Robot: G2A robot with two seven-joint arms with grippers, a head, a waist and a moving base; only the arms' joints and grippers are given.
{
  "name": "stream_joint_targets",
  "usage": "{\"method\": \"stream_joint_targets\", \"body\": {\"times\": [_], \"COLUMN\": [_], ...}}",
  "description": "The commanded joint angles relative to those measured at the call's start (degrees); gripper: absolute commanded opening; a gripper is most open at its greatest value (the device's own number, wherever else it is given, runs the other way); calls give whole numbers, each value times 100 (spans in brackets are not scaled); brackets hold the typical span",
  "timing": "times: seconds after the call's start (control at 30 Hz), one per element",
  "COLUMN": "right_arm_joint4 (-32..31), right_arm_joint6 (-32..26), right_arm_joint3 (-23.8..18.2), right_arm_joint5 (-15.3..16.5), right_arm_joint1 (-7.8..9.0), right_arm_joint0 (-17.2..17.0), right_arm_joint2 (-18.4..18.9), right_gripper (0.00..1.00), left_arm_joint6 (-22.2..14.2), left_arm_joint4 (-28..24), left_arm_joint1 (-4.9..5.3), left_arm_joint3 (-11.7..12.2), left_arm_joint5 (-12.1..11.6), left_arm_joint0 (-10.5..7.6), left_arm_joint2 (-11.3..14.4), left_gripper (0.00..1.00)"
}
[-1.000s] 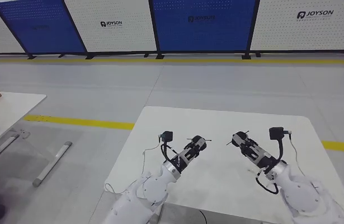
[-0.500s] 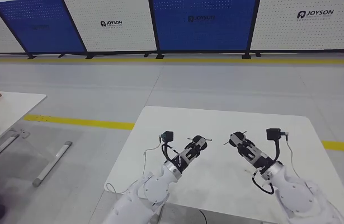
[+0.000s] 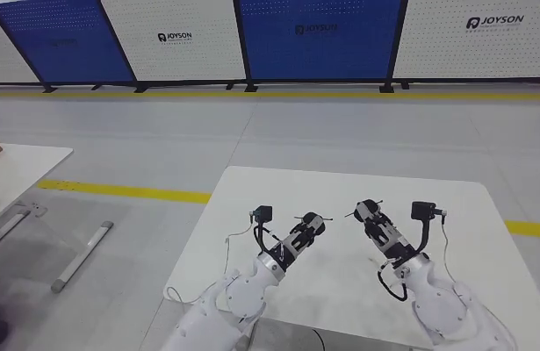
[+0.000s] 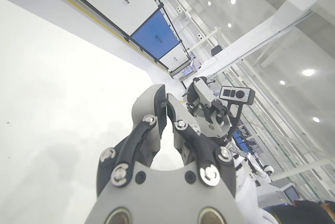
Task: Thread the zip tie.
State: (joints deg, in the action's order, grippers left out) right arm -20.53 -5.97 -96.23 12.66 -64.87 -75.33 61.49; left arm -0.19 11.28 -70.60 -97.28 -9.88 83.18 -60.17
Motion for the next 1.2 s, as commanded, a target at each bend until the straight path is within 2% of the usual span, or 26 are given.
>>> {"method": "stream_joint_targets", "body": {"times": [0.0, 0.2, 0.27, 0.33, 0.4, 0.93, 1.1, 1.17], "right_arm_joint4": [0, -407, -467, -402, -402, -402, -402, -402], "right_arm_joint6": [1, 148, 192, 194, 194, 194, 194, 194], "right_arm_joint3": [0, 3, 50, 80, 80, 80, 80, 80], "right_arm_joint5": [-1, -130, -158, -171, -171, -171, -171, -171], "right_arm_joint1": [0, -49, -79, -100, -100, -100, -100, -100], "right_arm_joint0": [0, -26, -2, 13, 13, 13, 13, 13], "right_arm_joint2": [0, -147, -213, -237, -237, -237, -237, -237], "right_gripper": [0, 0, 0, 0, 0, 0, 0, 0], "left_arm_joint6": [0, 0, 16, 65, 55, 55, 81, -109], "left_arm_joint4": [0, 0, 79, 449, 446, 446, 147, -159], "left_arm_joint1": [0, 0, -5, -5, -18, -18, -23, -20], "left_arm_joint3": [0, 0, 15, 55, 69, 69, 72, 98], "left_arm_joint5": [0, 0, 71, 166, 263, 263, 124, 64], "left_arm_joint0": [0, 0, -22, -41, -39, -39, -9, -11], "left_arm_joint2": [0, 0, 19, 86, 142, 142, 44, -16], "left_gripper": [0, 0, 0, 0, 0, 0, 0, 0]}}
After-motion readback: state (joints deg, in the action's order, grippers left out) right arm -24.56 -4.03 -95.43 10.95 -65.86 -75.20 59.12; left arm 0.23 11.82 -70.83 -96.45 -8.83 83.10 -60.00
